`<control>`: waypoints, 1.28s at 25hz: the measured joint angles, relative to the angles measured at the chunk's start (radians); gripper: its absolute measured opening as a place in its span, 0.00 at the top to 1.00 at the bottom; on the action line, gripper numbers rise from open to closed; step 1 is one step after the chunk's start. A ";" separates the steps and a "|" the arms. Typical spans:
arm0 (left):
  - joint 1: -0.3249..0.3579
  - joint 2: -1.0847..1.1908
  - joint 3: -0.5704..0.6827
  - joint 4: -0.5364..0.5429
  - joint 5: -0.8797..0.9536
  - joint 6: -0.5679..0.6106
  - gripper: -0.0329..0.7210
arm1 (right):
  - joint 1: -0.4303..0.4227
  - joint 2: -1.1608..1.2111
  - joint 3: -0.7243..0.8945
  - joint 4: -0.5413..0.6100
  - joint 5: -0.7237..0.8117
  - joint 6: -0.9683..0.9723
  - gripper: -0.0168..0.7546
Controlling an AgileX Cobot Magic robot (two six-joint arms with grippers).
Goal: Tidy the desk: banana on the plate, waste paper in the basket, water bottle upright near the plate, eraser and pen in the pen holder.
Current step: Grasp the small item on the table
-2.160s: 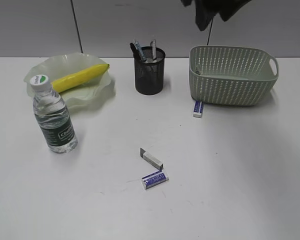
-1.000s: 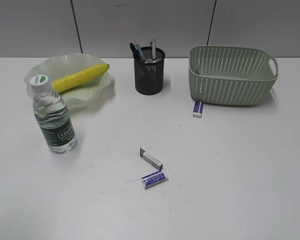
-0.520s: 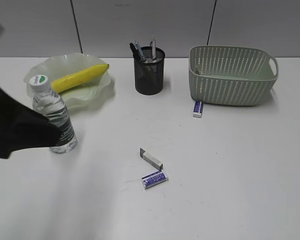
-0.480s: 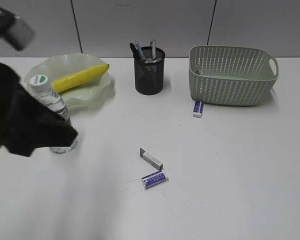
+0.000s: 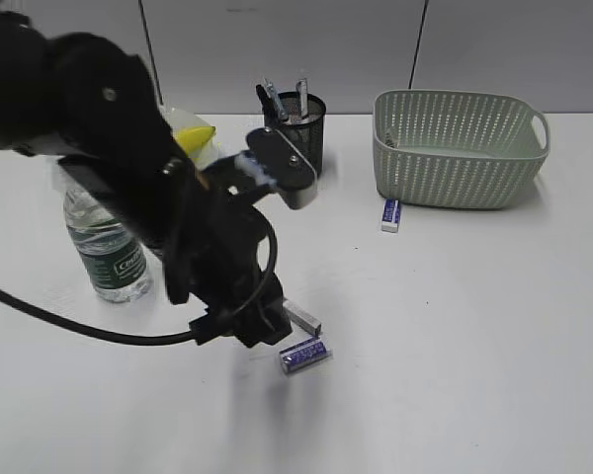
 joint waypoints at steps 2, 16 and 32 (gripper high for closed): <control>-0.002 0.068 -0.037 0.001 -0.001 0.000 0.41 | 0.000 0.000 0.000 0.000 0.000 -0.005 0.48; -0.046 0.289 -0.138 0.040 -0.023 -0.010 0.38 | 0.000 0.000 0.000 0.000 0.000 -0.005 0.48; -0.097 0.355 -0.170 0.263 -0.090 -0.237 0.65 | 0.000 0.000 0.000 0.000 0.000 -0.005 0.48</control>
